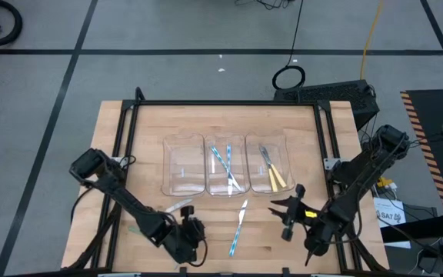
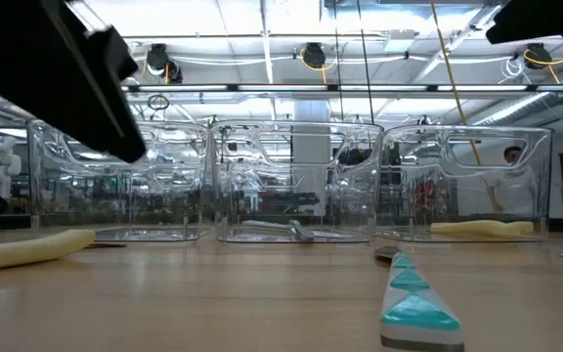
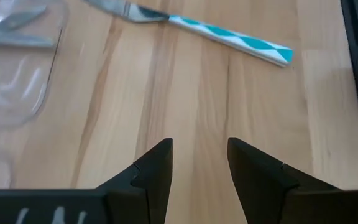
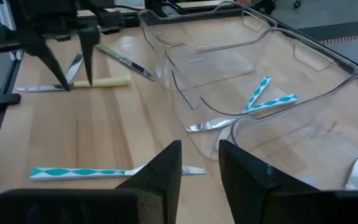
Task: Sort silverware by color (type)
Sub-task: Put the yellow knife into the right transparent bin
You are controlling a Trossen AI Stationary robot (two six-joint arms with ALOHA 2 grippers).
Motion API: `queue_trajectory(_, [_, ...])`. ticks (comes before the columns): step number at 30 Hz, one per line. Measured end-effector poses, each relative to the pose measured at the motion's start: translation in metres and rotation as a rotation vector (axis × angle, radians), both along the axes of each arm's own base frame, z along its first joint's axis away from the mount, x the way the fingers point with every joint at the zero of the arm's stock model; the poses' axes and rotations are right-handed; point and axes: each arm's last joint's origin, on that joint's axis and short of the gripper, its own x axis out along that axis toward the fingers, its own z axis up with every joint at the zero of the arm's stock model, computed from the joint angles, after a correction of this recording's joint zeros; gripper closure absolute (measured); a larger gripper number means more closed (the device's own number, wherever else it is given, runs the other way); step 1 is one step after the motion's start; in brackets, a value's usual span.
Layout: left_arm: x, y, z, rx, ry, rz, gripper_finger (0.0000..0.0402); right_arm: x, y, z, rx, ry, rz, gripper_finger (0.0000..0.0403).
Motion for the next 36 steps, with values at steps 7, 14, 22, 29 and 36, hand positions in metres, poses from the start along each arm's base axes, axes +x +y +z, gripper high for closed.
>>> queue_trajectory(7, [-0.016,-0.003,0.006,-0.019,0.115,0.169,0.0241,0.001,0.001,0.001,0.024,-0.016,-0.001,0.0301])
queue_trajectory(14, [-0.026,0.006,0.002,-0.054,0.185,0.407,0.0241,0.001,0.001,0.001,0.02,-0.014,0.0,0.0301])
queue_trajectory(22, [-0.027,0.003,0.002,-0.121,0.164,0.484,0.024,0.001,0.001,0.001,0.023,-0.014,-0.001,0.0301])
queue_trajectory(29, [-0.025,0.001,-0.019,-0.125,0.216,0.554,0.024,0.001,0.001,0.001,0.029,-0.018,-0.002,0.0301])
queue_trajectory(36, [-0.019,0.014,-0.035,-0.067,0.321,0.6,0.024,0.001,0.001,0.001,0.003,-0.007,0.01,0.0301])
